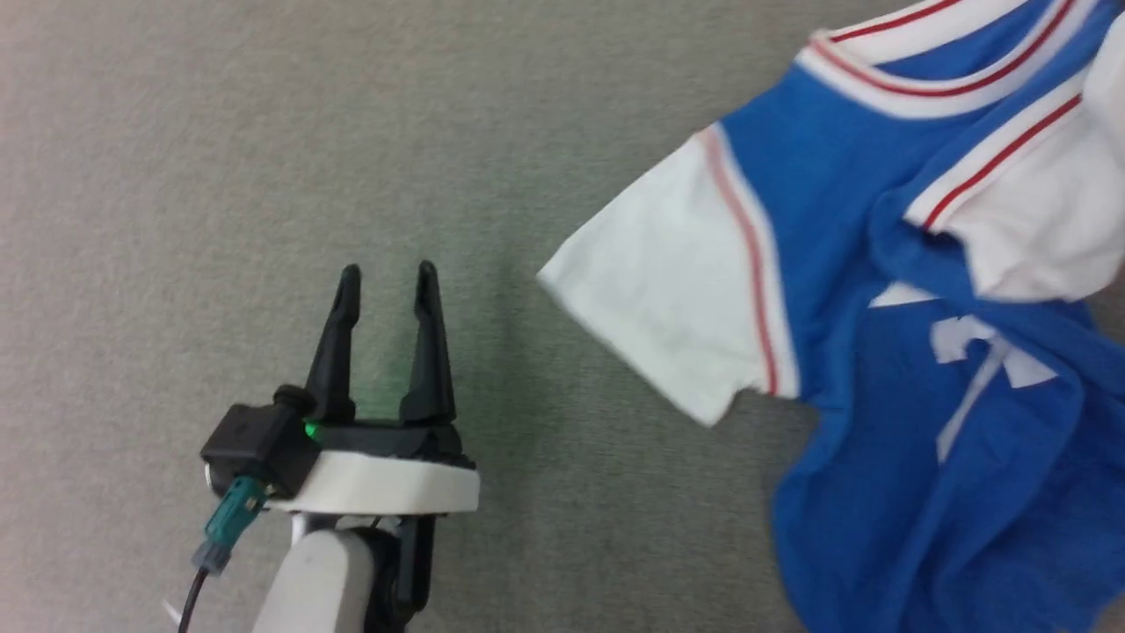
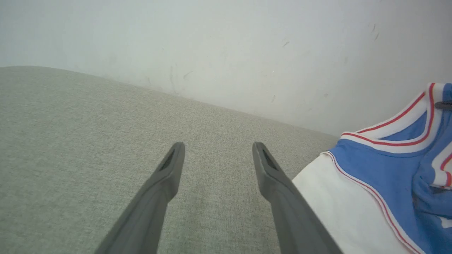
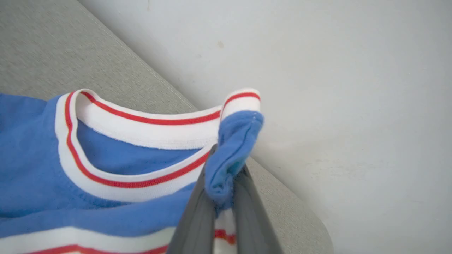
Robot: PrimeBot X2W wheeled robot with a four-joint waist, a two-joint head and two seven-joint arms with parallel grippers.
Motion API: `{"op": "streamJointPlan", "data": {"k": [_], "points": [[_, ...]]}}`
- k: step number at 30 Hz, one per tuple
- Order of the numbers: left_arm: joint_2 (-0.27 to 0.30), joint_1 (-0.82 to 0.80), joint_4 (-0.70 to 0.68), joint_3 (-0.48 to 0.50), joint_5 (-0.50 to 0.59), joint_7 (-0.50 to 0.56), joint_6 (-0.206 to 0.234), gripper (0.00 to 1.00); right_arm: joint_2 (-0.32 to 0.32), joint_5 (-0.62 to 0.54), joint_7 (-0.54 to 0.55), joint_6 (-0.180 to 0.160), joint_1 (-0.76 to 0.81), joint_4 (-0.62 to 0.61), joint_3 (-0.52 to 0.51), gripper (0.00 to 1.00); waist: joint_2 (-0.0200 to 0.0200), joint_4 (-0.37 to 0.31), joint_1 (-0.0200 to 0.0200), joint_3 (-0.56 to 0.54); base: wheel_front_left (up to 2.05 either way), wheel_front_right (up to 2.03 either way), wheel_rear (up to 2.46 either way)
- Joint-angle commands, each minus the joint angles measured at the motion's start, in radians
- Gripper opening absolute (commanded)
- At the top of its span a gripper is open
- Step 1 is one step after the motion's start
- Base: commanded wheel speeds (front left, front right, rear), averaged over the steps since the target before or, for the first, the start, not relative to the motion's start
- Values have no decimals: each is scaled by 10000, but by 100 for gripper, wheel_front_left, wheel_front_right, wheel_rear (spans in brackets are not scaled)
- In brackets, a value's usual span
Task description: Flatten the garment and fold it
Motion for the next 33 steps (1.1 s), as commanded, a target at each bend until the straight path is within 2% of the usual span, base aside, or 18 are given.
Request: {"op": "streamJointPlan", "data": {"k": [1,2,3,4,7,11,14,17,20,24,27,29,33], "points": [[-39,-240,71,-82,-114,-44,-65,100,-89,-210,-264,-9,-315,327,263,0,0,690,-1,627,0,0,0],[-40,-330,115,-157,-177,-44,-69,100,-143,-344,-526,-9,-544,695,452,5,0,798,-1,714,0,0,0],[-41,-414,154,-211,-228,-44,-70,100,-73,-464,-852,-9,-748,1059,514,79,0,877,-1,790,0,0,0],[-41,-489,182,-253,-265,-45,-60,100,82,-568,-1199,-9,-898,1427,518,100,0,926,-1,845,0,0,0],[-43,-632,293,-359,-272,-45,-4,100,663,-744,-1963,-9,-1084,2502,630,100,0,944,-1,910,0,0,0],[-43,-717,423,-326,-168,-45,-18,100,1162,-811,-2409,-9,-1191,3504,881,100,0,710,-1,792,0,0,0],[-44,-722,518,-262,-46,-45,-86,100,1451,-703,-2846,-9,-1249,3779,626,100,0,482,-1,510,0,0,0],[-44,-611,585,-138,62,-45,-117,100,1749,-539,-3644,-9,-1049,3460,56,100,0,242,-1,74,0,0,0],[-44,-352,589,42,191,-45,-146,100,2135,-282,-4360,-9,-272,2674,-975,100,0,-7,-1,-465,0,0,0],[-41,139,520,362,278,-45,-141,100,2892,-124,-4907,-9,1771,789,-2798,100,0,-368,-1,-1091,0,0,0],[55,507,394,520,389,-45,-229,100,3716,-421,-5072,-9,3857,-1034,-4145,100,0,-624,-1,-1407,0,0,0],[94,728,295,642,426,-45,-238,100,4523,-571,-5199,-9,5304,-2223,-5026,100,0,-746,-1,-1549,0,0,0],[209,1118,88,839,594,-45,-199,100,5668,-847,-5634,-9,7975,-4126,-5609,100,0,-978,-1,-1738,0,0,0]]}}
